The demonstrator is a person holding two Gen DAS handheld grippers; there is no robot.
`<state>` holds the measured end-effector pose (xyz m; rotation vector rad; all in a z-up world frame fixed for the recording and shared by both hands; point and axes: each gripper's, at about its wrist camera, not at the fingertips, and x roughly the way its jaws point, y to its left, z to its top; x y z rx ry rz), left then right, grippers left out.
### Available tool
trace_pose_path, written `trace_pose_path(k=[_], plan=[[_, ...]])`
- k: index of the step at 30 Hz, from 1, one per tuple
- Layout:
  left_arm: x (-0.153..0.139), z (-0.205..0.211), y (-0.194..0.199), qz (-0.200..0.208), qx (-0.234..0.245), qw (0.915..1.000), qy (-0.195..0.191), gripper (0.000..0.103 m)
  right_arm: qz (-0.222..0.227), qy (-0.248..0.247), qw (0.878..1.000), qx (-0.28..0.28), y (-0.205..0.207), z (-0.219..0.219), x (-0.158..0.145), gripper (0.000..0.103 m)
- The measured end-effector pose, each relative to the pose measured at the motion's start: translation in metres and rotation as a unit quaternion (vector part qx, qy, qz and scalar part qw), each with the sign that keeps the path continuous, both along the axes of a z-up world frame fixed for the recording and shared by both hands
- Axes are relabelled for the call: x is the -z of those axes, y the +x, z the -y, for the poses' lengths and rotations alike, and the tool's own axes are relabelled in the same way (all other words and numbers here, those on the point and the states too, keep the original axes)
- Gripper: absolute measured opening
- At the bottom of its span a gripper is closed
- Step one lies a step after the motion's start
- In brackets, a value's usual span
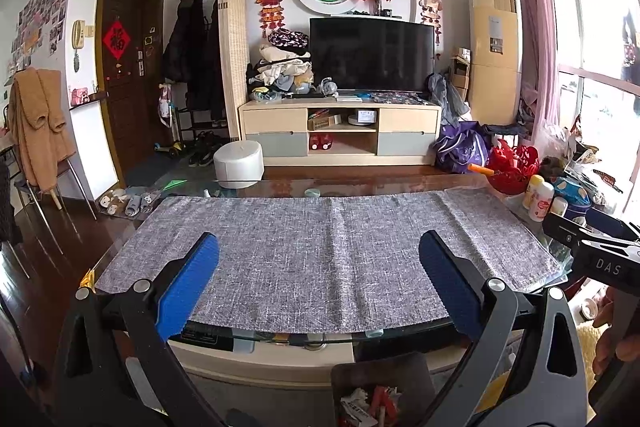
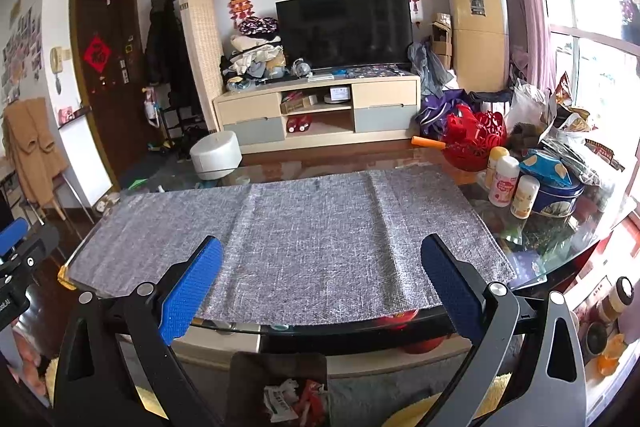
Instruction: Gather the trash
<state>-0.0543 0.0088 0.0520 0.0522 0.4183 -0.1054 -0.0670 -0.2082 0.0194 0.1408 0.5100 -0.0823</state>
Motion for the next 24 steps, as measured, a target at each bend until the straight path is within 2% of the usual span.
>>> trace_pose_path(k=[12, 20, 24], plan=[[0.001, 0.001, 0.005, -0.022, 0.001, 0.9997, -0.014, 0.095, -0.004, 0.006, 1.0, 0.007, -0.001, -0.006, 0.0, 0.1], [0.004, 0.002, 0.0, -0.01, 0.015, 0.9995, -0.028, 0.095, -0.012, 0.011, 1.0, 0.01, 0.0, -0.01, 0.001, 0.1], [0.006, 0.004, -0.001, -0.008, 0.007, 0.9997, -0.022, 0.095, -0.011, 0.012, 1.0, 0.012, -0.001, -0.011, 0.0, 0.1]])
